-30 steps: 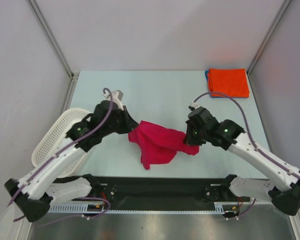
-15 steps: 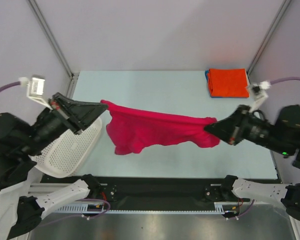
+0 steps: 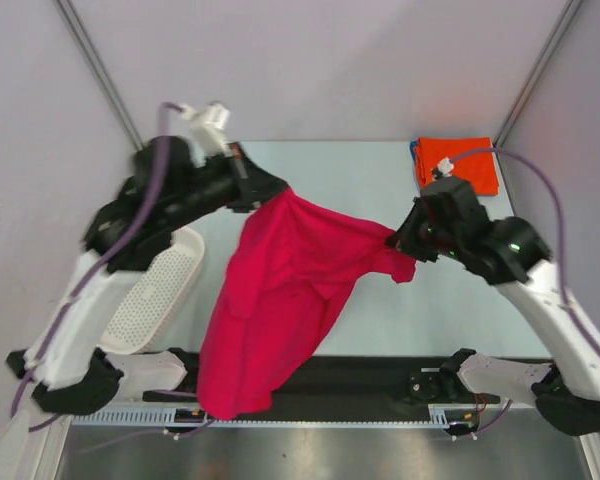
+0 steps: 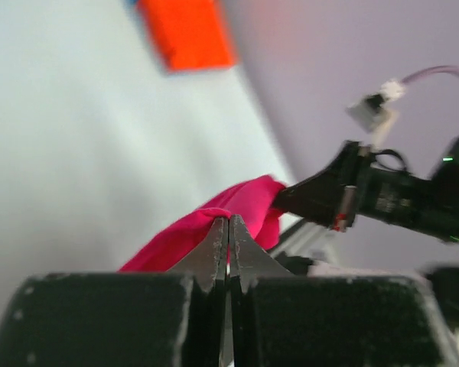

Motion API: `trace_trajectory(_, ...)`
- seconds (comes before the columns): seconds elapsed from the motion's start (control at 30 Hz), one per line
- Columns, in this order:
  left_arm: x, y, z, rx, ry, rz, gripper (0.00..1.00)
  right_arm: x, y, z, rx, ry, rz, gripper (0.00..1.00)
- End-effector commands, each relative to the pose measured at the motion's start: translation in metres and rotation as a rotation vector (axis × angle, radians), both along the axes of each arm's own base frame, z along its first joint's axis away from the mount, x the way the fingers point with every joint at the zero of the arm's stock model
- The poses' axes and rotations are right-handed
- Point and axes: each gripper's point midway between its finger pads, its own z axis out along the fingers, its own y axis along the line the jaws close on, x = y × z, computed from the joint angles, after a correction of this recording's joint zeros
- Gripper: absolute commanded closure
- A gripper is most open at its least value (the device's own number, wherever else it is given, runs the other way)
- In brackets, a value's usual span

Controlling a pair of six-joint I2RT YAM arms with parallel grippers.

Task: Fold and stack the t-shirts
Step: Flatten the tshirt out

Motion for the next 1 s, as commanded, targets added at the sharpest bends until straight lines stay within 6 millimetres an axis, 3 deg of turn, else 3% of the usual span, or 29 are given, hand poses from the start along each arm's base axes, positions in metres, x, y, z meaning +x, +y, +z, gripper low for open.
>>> trace_trajectory(0.0, 0.074, -0.022, -0.136, 0.266, 0.294, 0.101, 1.0, 0.039, -0.05, -0.079, -0.109, 0.175, -0.216, 1.0)
trace_trajectory(0.03, 0.088, -0.027, -0.158, 0.307, 0.306, 0.084, 1.0, 0.048, -0.052, -0.109, -0.093, 0.223, -0.211, 0.96)
trace_trajectory(0.07, 0.121, -0.031, -0.205, 0.388, 0.38, 0.108, 1.0, 0.055, -0.061, -0.128, -0.114, 0.254, -0.203, 0.92)
trace_trajectory(0.1, 0.137, -0.031, -0.225, 0.439, 0.406, 0.121, 0.93, 0.067, -0.082, -0.142, -0.096, 0.286, -0.254, 0.81)
trace_trajectory(0.13, 0.153, -0.027, -0.241, 0.498, 0.42, 0.136, 0.74, 0.068, -0.086, -0.162, -0.092, 0.334, -0.24, 0.72)
trace_trajectory(0.17, 0.185, -0.023, -0.261, 0.57, 0.435, 0.2, 0.65, 0.076, -0.094, -0.172, -0.119, 0.347, -0.249, 0.62)
trace_trajectory(0.2, 0.191, -0.018, -0.265, 0.614, 0.439, 0.208, 0.6, 0.081, -0.105, -0.178, -0.187, 0.333, -0.221, 0.49)
trace_trajectory(0.27, 0.202, -0.017, -0.25, 0.622, 0.403, 0.232, 0.43, 0.083, -0.113, -0.172, -0.268, 0.338, -0.182, 0.34)
trace_trajectory(0.33, 0.195, -0.01, -0.233, 0.626, 0.37, 0.246, 0.31, 0.081, -0.112, -0.163, -0.31, 0.313, -0.146, 0.26)
trace_trajectory(0.37, 0.187, -0.005, -0.238, 0.642, 0.38, 0.248, 0.24, 0.076, -0.111, -0.156, -0.321, 0.318, -0.13, 0.24)
trace_trajectory(0.4, 0.174, 0.004, -0.211, 0.601, 0.327, 0.266, 0.22, 0.072, -0.113, -0.153, -0.355, 0.305, -0.132, 0.23)
trace_trajectory(0.43, 0.166, 0.007, -0.207, 0.585, 0.321, 0.263, 0.22, 0.068, -0.107, -0.152, -0.366, 0.293, -0.097, 0.23)
trace_trajectory(0.47, 0.152, 0.01, -0.221, 0.592, 0.331, 0.245, 0.22, 0.062, -0.09, -0.157, -0.354, 0.279, -0.028, 0.23)
trace_trajectory(0.5, 0.14, 0.013, -0.222, 0.578, 0.337, 0.245, 0.23, 0.055, -0.068, -0.158, -0.291, 0.283, 0.055, 0.24)
trace_trajectory(0.53, 0.115, 0.024, -0.223, 0.561, 0.343, 0.235, 0.23, 0.054, -0.043, -0.159, -0.253, 0.246, 0.129, 0.25)
trace_trajectory(0.6, 0.089, 0.028, -0.228, 0.513, 0.356, 0.223, 0.26, 0.048, -0.015, -0.175, -0.232, 0.251, 0.212, 0.29)
trace_trajectory(0.63, 0.065, 0.034, -0.206, 0.433, 0.305, 0.201, 0.27, 0.058, 0.003, -0.173, -0.202, 0.206, 0.22, 0.31)
trace_trajectory(0.67, 0.048, 0.038, -0.232, 0.441, 0.34, 0.186, 0.3, 0.051, 0.026, -0.178, -0.207, 0.195, 0.283, 0.33)
trace_trajectory(0.7, 0.034, 0.043, -0.232, 0.4, 0.352, 0.195, 0.3, 0.055, 0.039, -0.179, -0.202, 0.179, 0.298, 0.39)
trace_trajectory(0.73, 0.022, 0.048, -0.237, 0.382, 0.363, 0.191, 0.3, 0.062, 0.058, -0.193, -0.211, 0.193, 0.319, 0.42)
trace_trajectory(0.77, -0.002, 0.061, -0.248, 0.359, 0.383, 0.196, 0.3, 0.058, 0.078, -0.196, -0.223, 0.187, 0.364, 0.48)
trace_trajectory(0.8, -0.012, 0.067, -0.256, 0.354, 0.398, 0.201, 0.3, 0.06, 0.09, -0.201, -0.249, 0.176, 0.378, 0.51)
trace_trajectory(0.83, -0.025, 0.075, -0.278, 0.375, 0.442, 0.205, 0.31, 0.066, 0.104, -0.197, -0.258, 0.162, 0.391, 0.53)
trace_trajectory(0.87, -0.038, 0.084, -0.273, 0.341, 0.417, 0.209, 0.31, 0.067, 0.115, -0.219, -0.3, 0.211, 0.401, 0.53)
trace_trajectory(0.93, -0.058, 0.097, -0.293, 0.355, 0.472, 0.222, 0.31, 0.06, 0.135, -0.228, -0.345, 0.226, 0.442, 0.55)
trace_trajectory(0.97, -0.064, 0.104, -0.291, 0.336, 0.456, 0.234, 0.31, 0.061, 0.136, -0.25, -0.409, 0.262, 0.421, 0.56)
